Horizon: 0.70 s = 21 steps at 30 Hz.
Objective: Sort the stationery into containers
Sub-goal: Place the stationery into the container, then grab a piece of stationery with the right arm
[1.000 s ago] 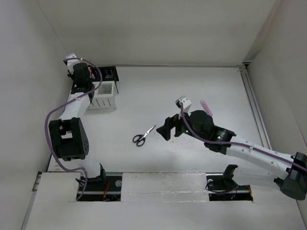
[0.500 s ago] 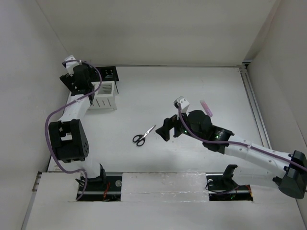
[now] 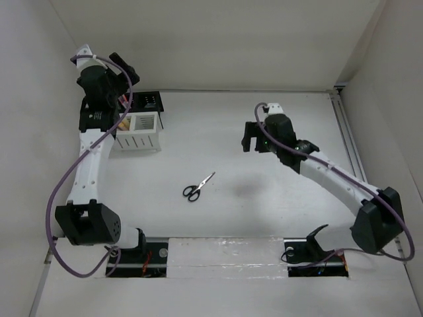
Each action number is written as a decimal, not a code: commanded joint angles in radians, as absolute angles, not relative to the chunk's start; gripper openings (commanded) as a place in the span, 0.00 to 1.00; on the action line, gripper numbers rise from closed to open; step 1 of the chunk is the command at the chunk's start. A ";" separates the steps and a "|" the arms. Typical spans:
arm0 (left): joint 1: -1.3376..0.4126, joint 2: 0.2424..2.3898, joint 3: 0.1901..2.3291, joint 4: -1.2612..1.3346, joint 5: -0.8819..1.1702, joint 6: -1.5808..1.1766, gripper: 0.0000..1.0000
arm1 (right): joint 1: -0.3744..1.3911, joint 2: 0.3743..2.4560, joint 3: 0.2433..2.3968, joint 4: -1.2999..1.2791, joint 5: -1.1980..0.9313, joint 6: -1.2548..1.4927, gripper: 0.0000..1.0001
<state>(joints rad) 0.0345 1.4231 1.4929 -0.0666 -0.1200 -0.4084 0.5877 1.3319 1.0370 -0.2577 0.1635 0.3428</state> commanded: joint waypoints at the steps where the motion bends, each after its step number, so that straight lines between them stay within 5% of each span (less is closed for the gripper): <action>1: 0.037 1.361 1.429 -0.148 0.163 -0.548 1.00 | 0.462 1.423 1.101 -0.396 0.222 0.324 1.00; 14: -0.460 1.414 1.494 -0.321 -0.046 -0.518 1.00 | 0.178 1.660 1.140 -0.424 0.120 0.195 1.00; 21: -0.460 1.391 1.413 -0.288 0.005 -0.518 1.00 | 0.118 1.713 1.146 -0.390 0.086 0.175 1.00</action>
<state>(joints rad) -0.4690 1.4349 1.4361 -0.3103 0.0063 -0.5144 0.1452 1.6848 1.1122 -0.4244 0.1253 0.1986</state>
